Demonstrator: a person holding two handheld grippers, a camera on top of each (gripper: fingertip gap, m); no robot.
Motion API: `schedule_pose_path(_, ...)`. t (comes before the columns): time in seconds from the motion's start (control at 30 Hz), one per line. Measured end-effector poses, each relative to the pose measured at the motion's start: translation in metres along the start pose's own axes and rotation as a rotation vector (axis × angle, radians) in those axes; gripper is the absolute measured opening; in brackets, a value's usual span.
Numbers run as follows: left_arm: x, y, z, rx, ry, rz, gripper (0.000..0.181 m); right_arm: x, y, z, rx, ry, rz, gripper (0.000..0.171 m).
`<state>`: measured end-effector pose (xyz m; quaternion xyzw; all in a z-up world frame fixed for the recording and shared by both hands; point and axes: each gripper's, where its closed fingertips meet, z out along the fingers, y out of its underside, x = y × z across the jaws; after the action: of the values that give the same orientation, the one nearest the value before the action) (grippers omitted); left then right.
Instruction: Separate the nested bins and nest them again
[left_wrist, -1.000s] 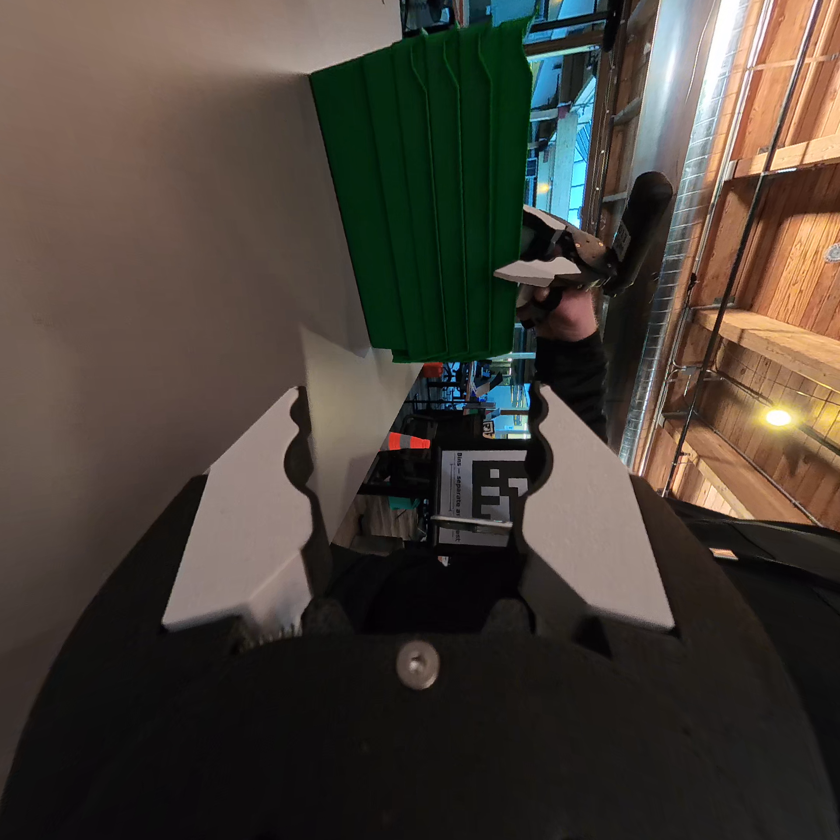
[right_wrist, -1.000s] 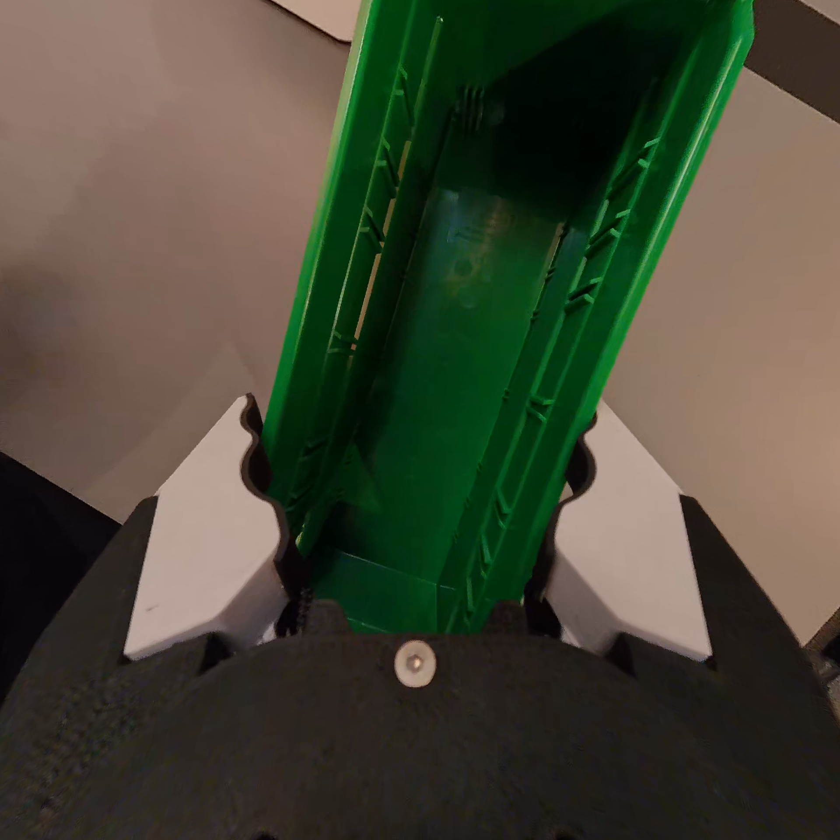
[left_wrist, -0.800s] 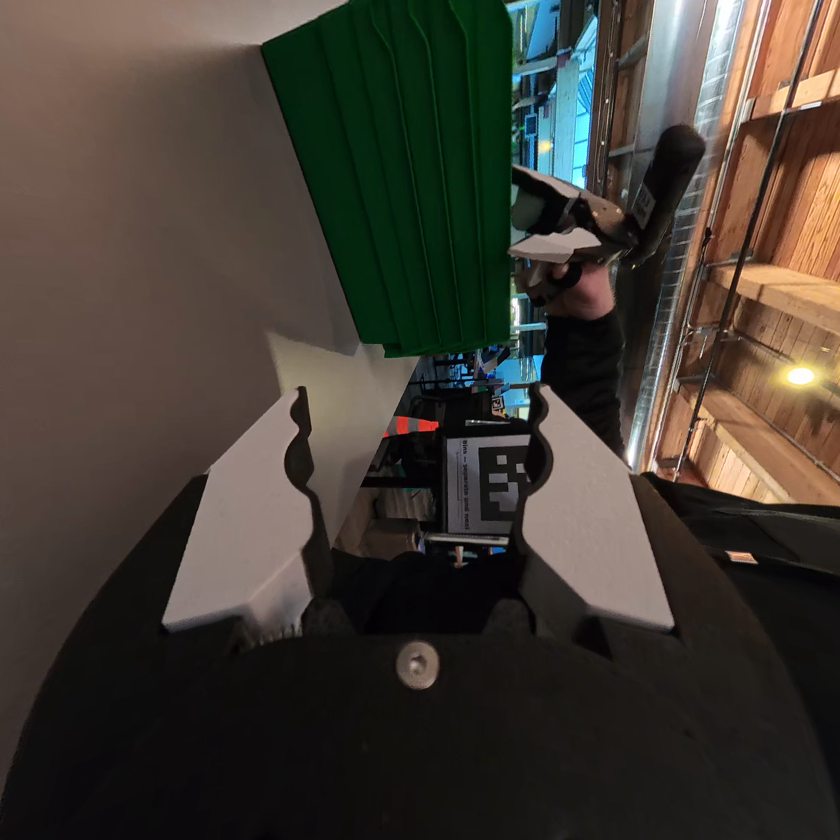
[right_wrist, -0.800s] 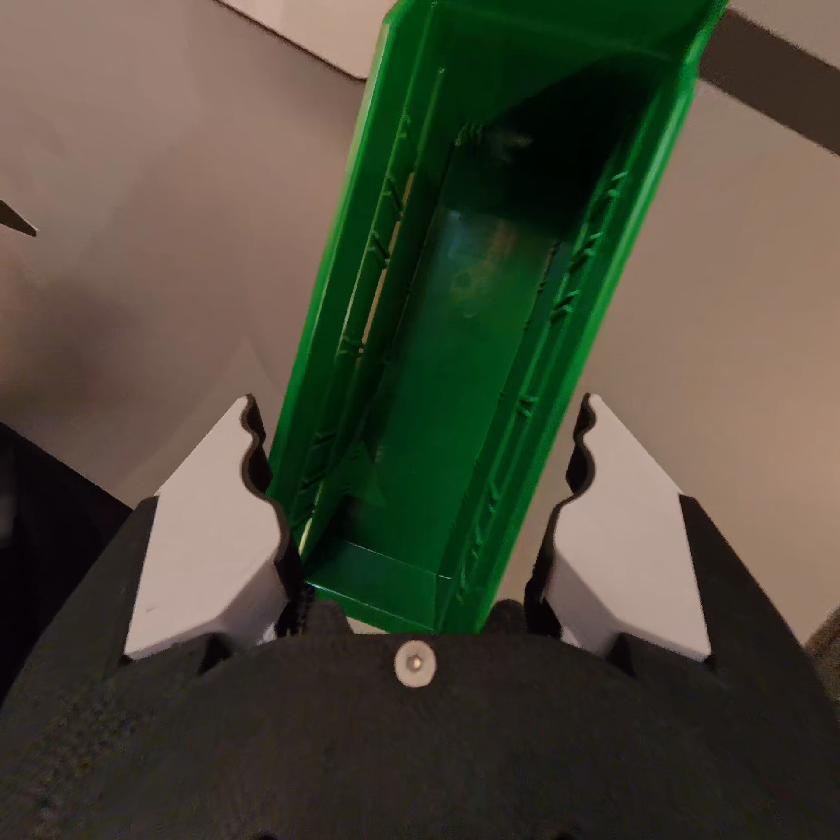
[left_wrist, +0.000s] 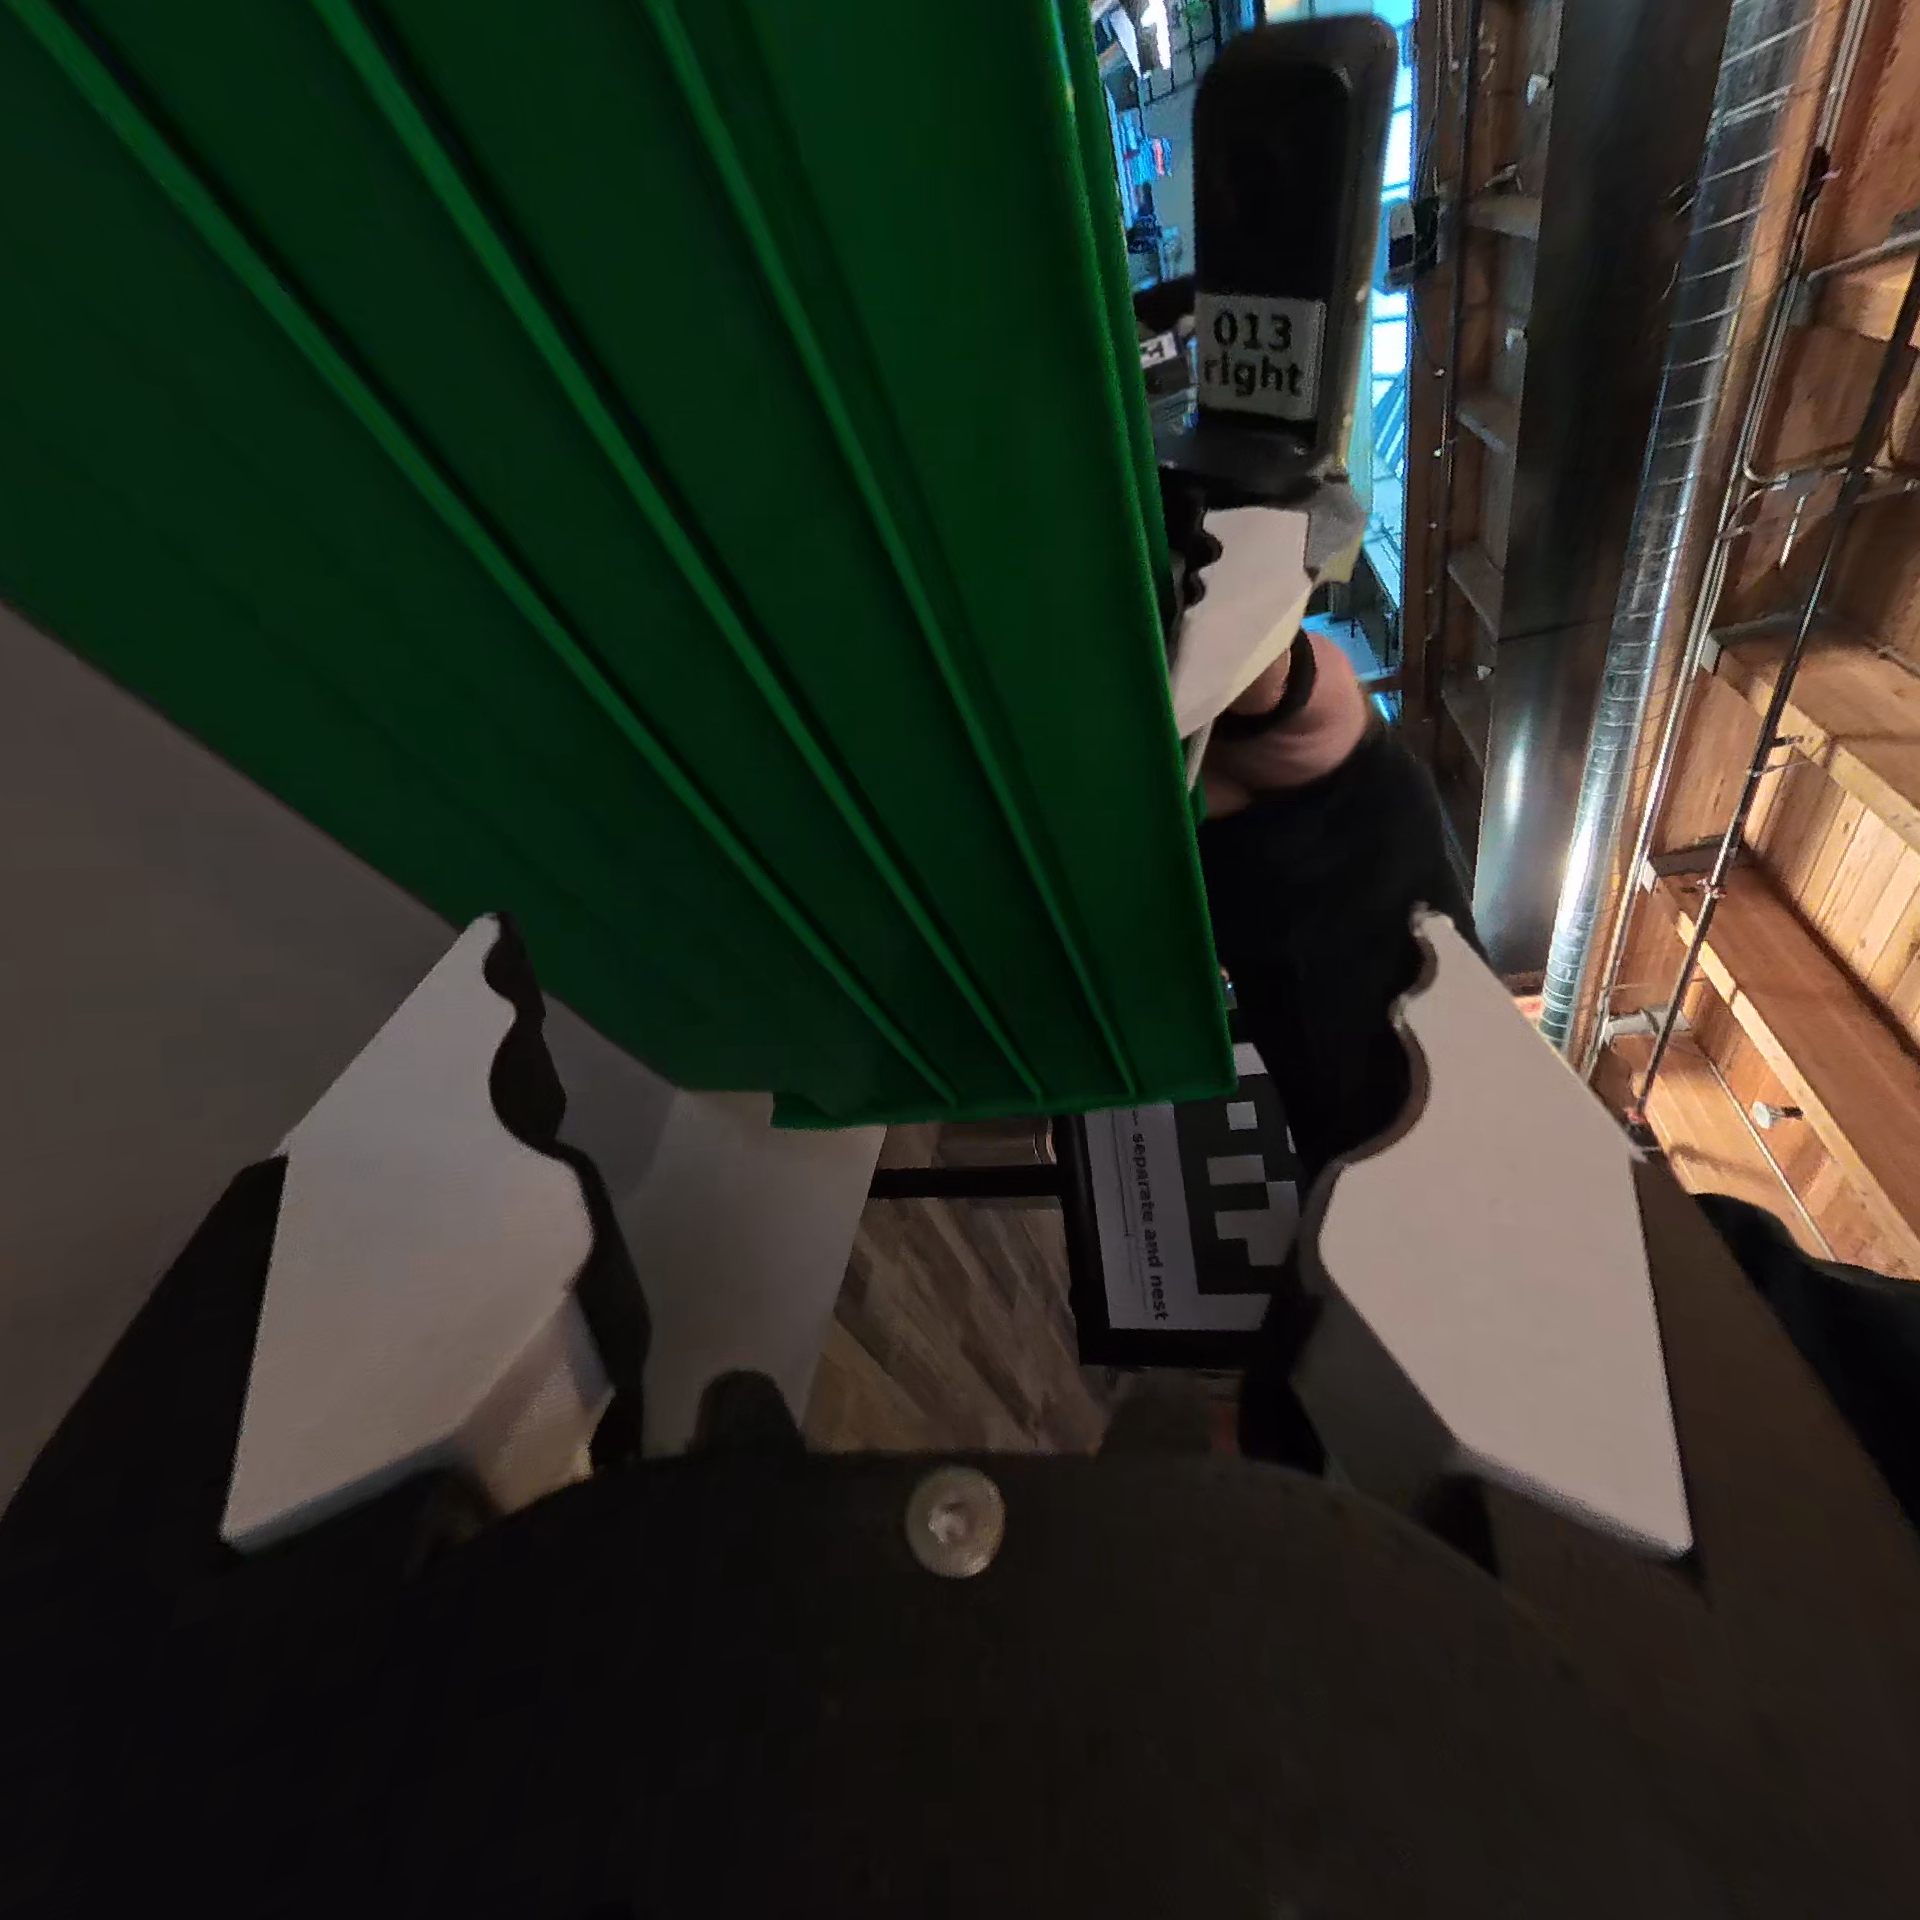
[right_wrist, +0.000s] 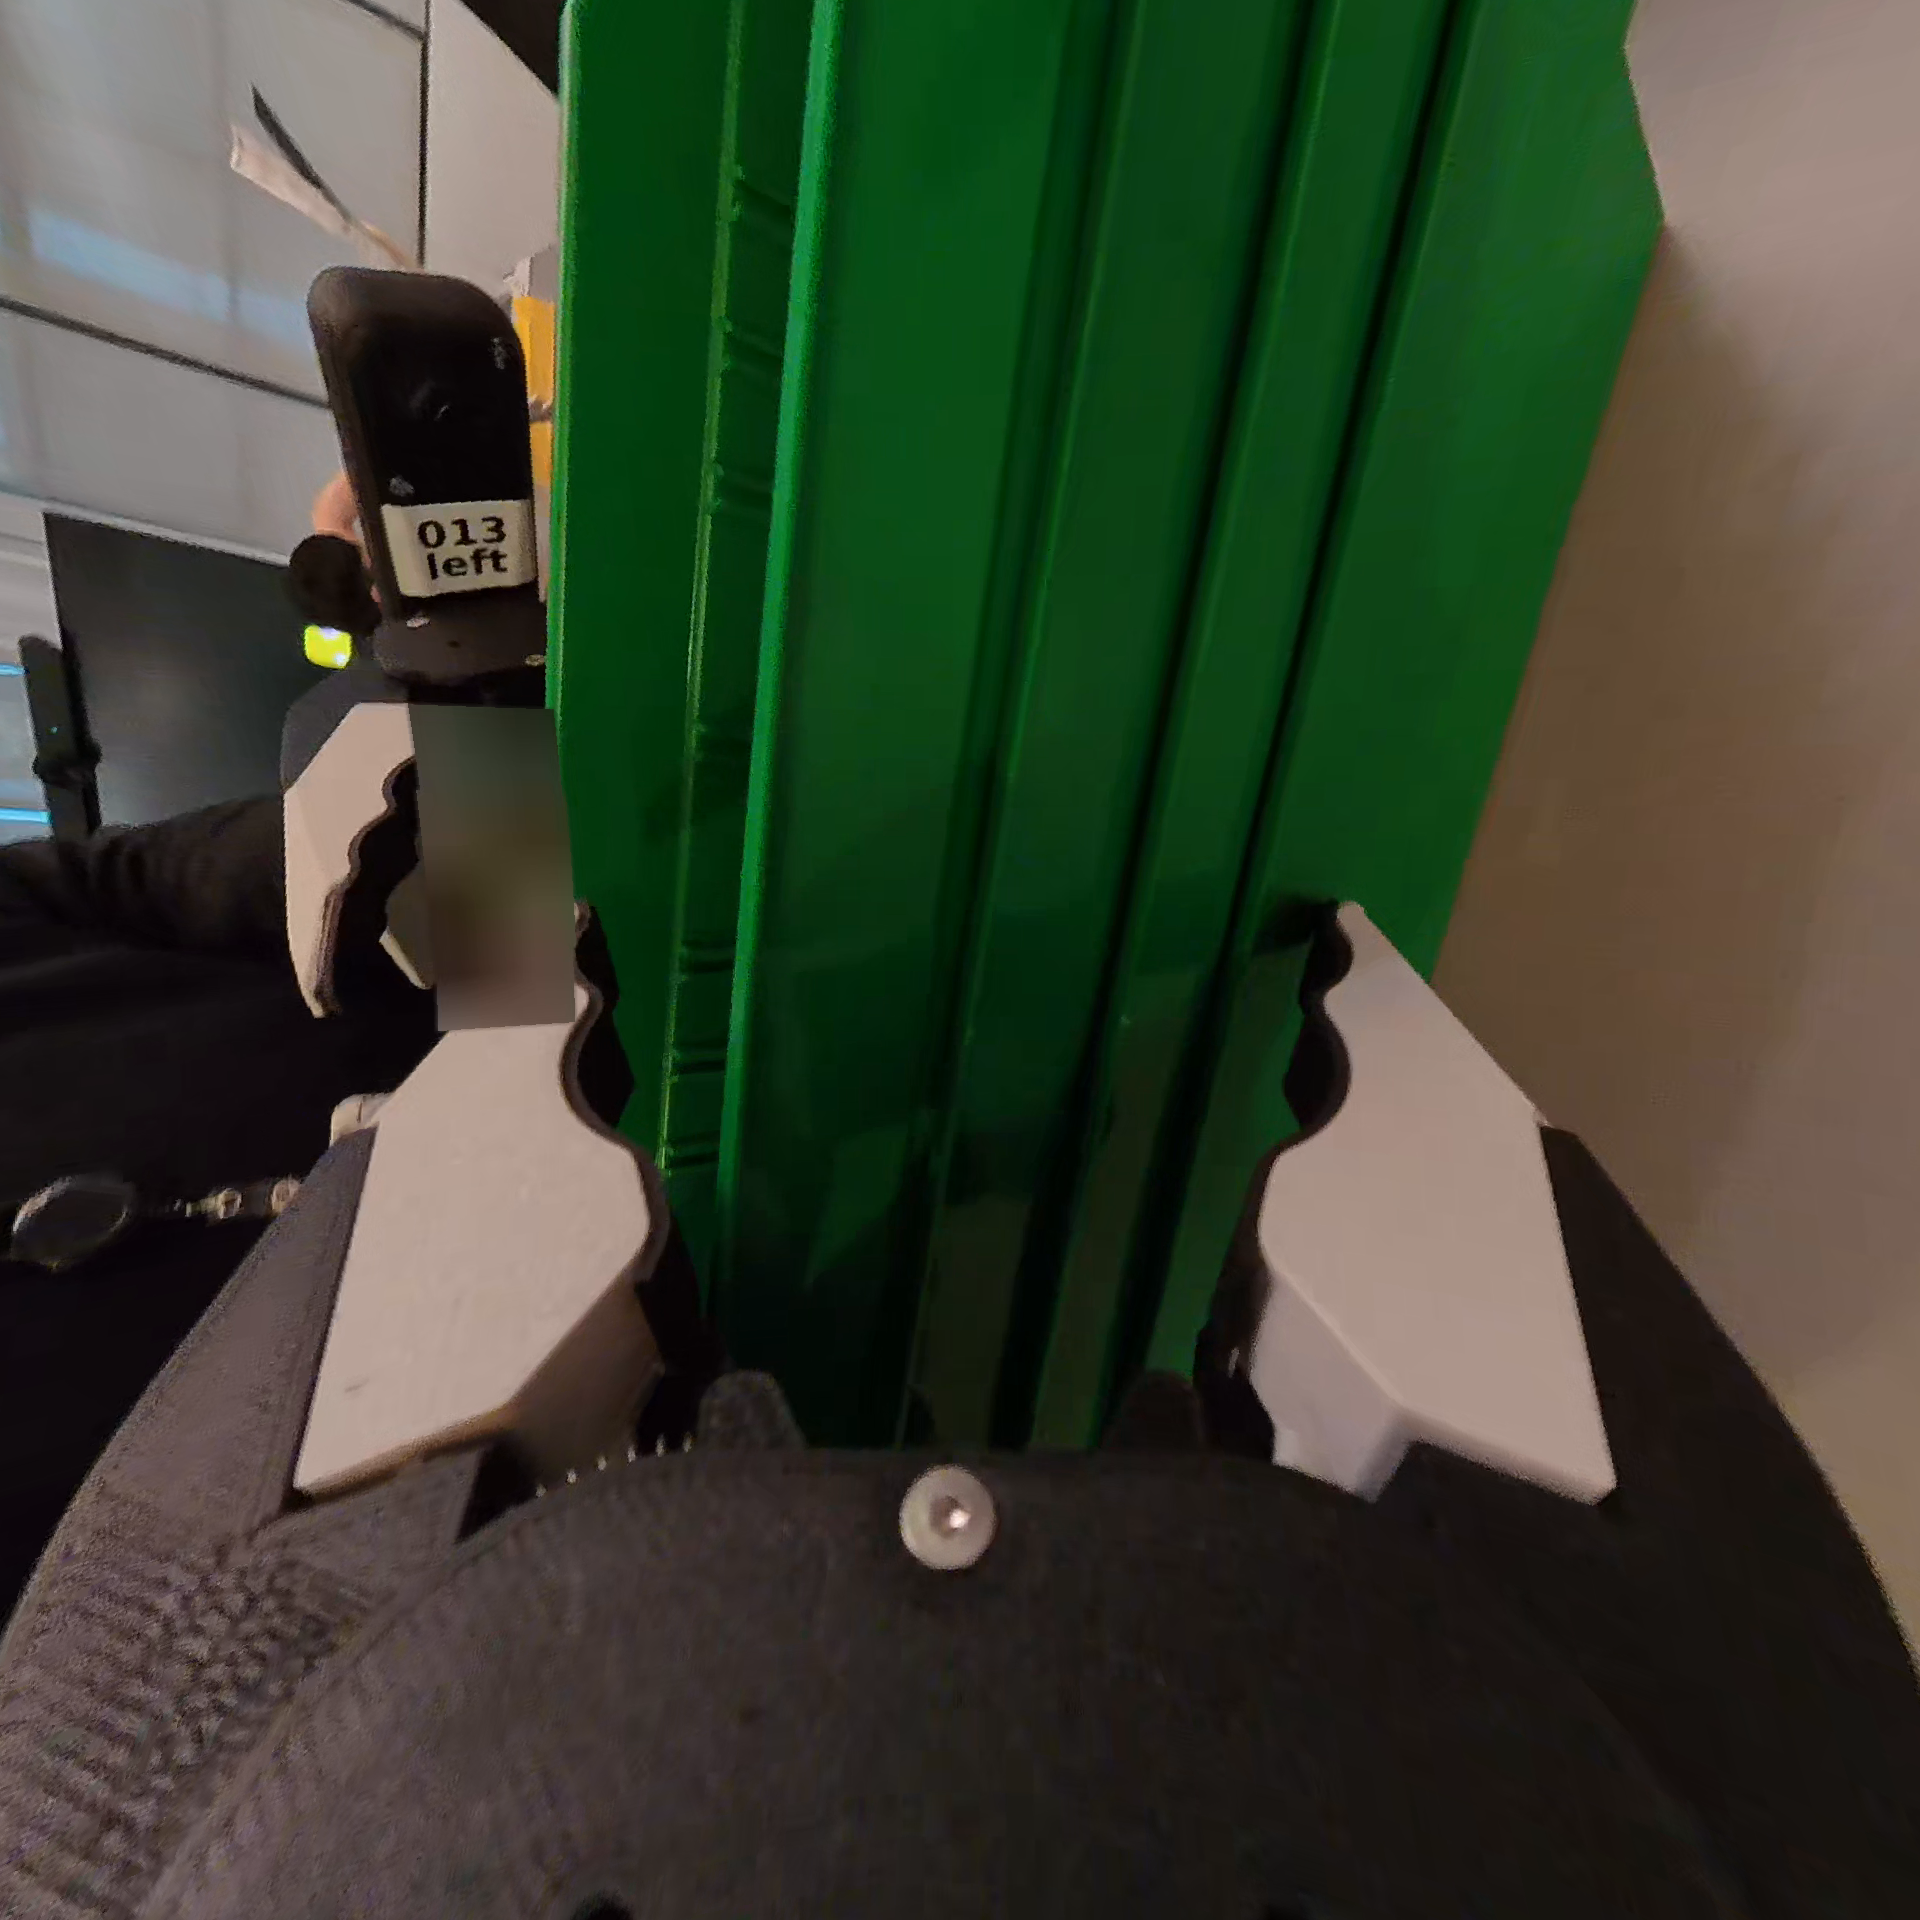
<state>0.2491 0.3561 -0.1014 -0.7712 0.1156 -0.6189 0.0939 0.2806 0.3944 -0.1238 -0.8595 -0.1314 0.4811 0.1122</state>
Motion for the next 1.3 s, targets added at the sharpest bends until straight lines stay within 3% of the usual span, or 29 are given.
schedule_pose_path(0.2,-0.014,0.011,-0.052,0.04,-0.028,-0.041,0.142,-0.048,0.009,0.062,0.051,-0.033,-0.005,0.134)
schedule_pose_path(0.47,-0.044,0.028,-0.161,0.197,-0.164,-0.084,0.135,-0.115,0.006,0.159,0.122,-0.09,0.039,0.133)
schedule_pose_path(0.77,-0.063,0.056,-0.282,0.303,-0.235,-0.123,0.14,-0.188,0.01,0.265,0.013,-0.205,-0.011,0.135)
schedule_pose_path(0.83,-0.066,0.06,-0.307,0.312,-0.255,-0.113,0.146,-0.207,0.009,0.286,-0.009,-0.264,-0.008,0.138)
schedule_pose_path(0.93,-0.08,0.064,-0.349,0.334,-0.31,-0.113,0.137,-0.235,0.01,0.315,-0.047,-0.353,0.02,0.151)
schedule_pose_path(1.1,-0.098,0.067,-0.411,0.329,-0.363,-0.127,0.132,-0.267,0.023,0.363,-0.141,-0.377,-0.033,0.144)
schedule_pose_path(1.3,-0.109,0.053,-0.468,0.452,-0.377,-0.13,0.123,-0.285,0.015,0.405,-0.183,-0.387,-0.081,0.136)
